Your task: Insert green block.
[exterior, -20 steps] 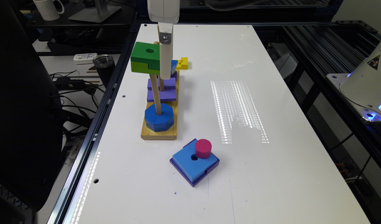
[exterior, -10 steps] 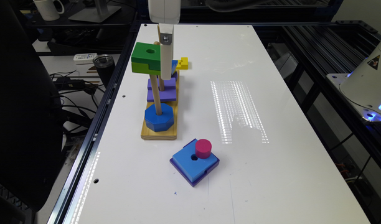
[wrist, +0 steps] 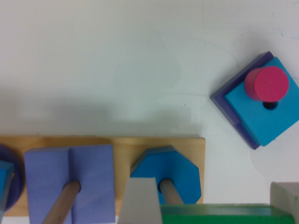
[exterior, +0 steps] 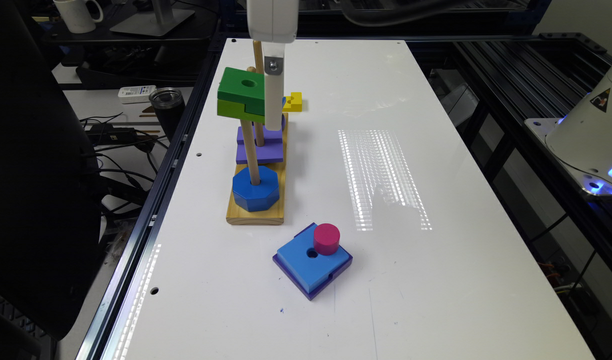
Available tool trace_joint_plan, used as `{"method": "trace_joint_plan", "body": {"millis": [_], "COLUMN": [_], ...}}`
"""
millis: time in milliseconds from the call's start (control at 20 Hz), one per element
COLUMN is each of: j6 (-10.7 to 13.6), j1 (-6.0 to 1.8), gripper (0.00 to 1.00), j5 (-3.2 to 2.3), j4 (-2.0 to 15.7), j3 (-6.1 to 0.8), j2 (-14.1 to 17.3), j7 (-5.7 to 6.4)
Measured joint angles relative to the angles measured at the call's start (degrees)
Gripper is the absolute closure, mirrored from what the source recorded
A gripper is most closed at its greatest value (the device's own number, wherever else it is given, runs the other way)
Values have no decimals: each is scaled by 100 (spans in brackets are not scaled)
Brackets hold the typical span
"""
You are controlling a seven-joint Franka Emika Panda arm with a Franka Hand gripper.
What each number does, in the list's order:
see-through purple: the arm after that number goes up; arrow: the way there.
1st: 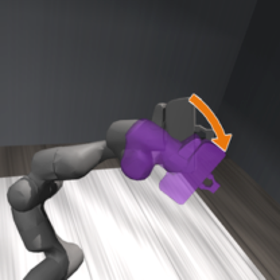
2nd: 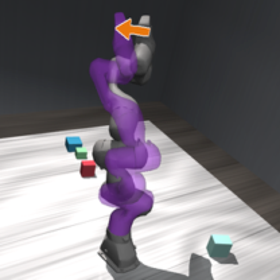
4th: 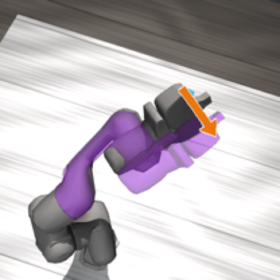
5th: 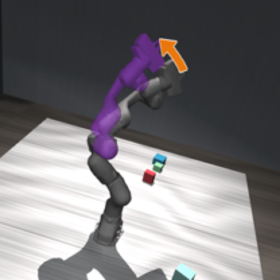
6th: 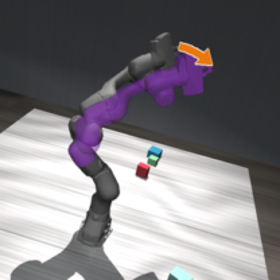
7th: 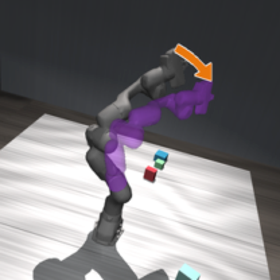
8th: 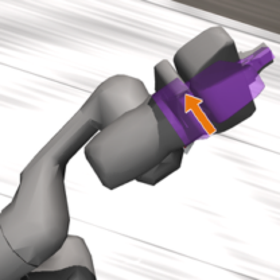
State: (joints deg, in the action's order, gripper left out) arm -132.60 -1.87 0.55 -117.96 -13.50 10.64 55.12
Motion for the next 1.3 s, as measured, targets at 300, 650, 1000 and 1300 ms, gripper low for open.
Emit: {"method": "trace_joint_plan", "body": {"millis": [300, 650, 1000, 1300], "j6": [-4, -5, -5, -5], "j1": [-1, -30, -33, -34], "gripper": [100, 100, 100, 100], "j5": [0, 0, 0, 0], "j4": [-75, -79, -79, -79], "j3": [0, 0, 0, 0], "j2": [-66, -67, -67, -67], "j7": [0, -8, -8, -9]}}
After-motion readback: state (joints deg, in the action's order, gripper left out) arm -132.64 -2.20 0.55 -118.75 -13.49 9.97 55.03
